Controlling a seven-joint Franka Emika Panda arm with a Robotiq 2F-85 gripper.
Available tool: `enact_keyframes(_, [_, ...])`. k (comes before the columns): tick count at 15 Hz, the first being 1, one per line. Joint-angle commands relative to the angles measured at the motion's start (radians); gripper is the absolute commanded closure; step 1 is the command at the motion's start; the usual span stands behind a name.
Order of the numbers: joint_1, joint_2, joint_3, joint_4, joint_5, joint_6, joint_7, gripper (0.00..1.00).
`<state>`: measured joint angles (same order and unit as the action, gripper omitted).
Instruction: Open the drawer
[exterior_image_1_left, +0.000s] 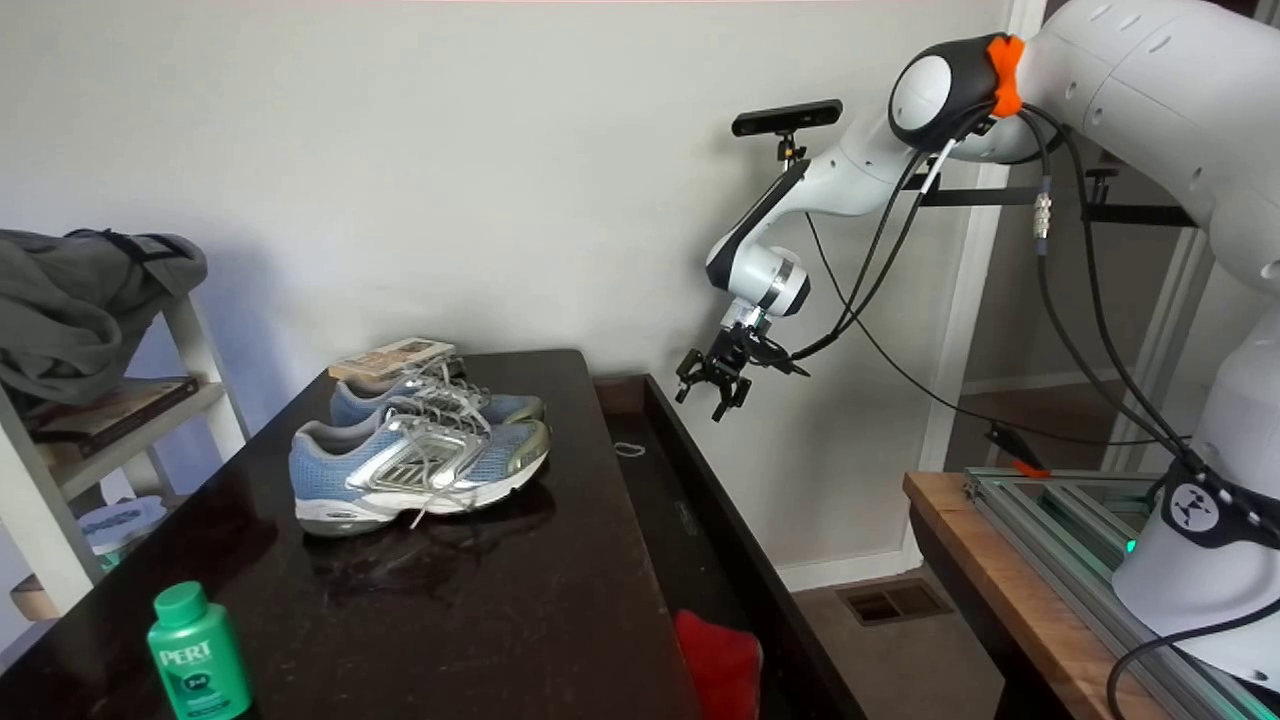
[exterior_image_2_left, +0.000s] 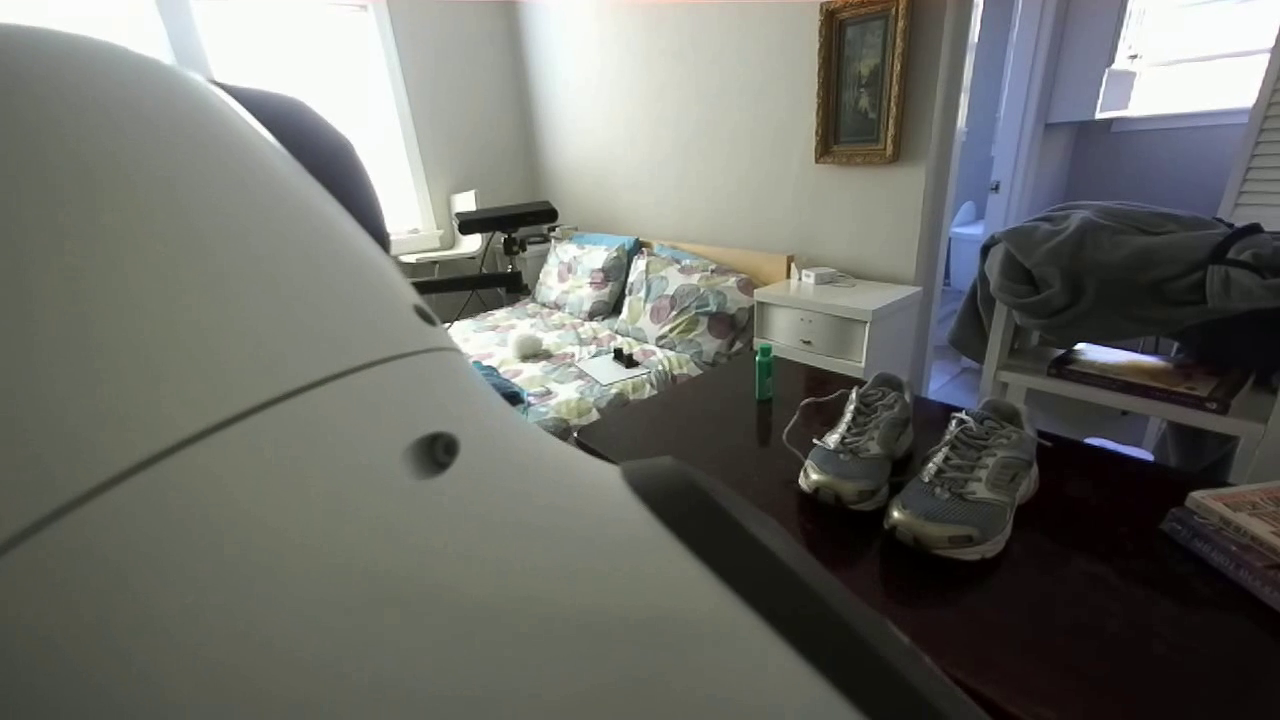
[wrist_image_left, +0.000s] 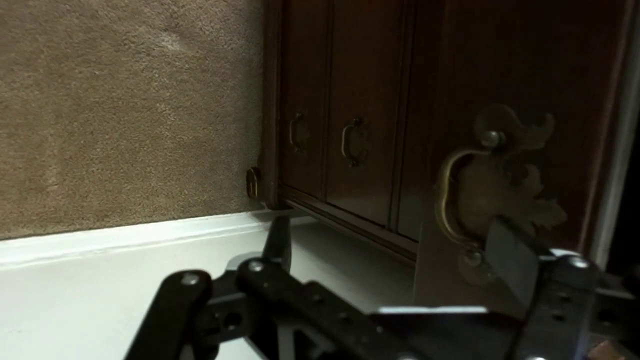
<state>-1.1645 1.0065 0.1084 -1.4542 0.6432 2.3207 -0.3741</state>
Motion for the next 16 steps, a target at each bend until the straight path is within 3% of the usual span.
enact_keyframes(1, [0.055, -0.065, -0.044, -0.078, -0.066, 0.068, -0.053, 0.00])
enact_keyframes(9, [0.101, -0.162, -0.016, -0.291, -0.211, 0.266, -0.181, 0.00])
enact_keyframes(16, [0.064, -0.374, 0.089, -0.558, -0.232, 0.433, -0.422, 0.00])
